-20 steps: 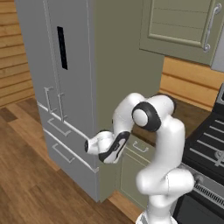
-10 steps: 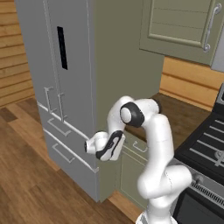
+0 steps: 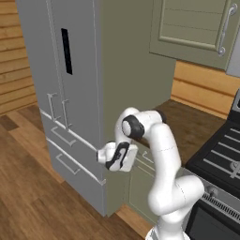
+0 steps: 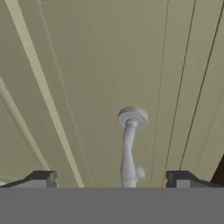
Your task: Take a straw from the drawer in front and place it inside the glass cup on the dining counter.
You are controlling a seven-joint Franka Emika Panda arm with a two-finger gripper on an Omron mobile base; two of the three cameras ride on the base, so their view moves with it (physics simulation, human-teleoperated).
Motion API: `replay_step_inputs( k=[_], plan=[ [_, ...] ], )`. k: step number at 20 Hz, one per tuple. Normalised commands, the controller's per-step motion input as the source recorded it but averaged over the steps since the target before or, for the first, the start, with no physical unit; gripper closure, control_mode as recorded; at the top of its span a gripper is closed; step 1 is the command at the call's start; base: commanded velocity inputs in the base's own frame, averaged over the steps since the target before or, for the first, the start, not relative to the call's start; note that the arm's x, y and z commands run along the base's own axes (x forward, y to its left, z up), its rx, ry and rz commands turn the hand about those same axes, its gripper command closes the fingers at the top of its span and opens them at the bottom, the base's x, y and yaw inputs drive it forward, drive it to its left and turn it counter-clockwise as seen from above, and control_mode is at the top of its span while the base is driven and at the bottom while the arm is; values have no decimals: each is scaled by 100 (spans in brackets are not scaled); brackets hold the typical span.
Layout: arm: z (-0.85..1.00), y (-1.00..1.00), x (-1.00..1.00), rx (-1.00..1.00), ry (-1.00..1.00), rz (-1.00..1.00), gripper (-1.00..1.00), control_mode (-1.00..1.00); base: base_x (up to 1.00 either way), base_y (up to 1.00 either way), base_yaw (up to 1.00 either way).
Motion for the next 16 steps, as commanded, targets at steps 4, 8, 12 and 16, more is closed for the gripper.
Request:
replay_step_inputs(
  k=[4, 8, 12, 16],
  plan=[
    [-30, -38, 0, 0, -10, -10, -100, -100, 0, 0, 0],
    [-18, -13, -4, -2, -24, -7, -100, -100, 0, 0, 0],
    [-14, 0, -18, -6, -28, -3, -100, -100, 0, 0, 0],
    [-1, 0, -8, -7, -24, -1, -100, -100, 0, 0, 0]
  ],
)
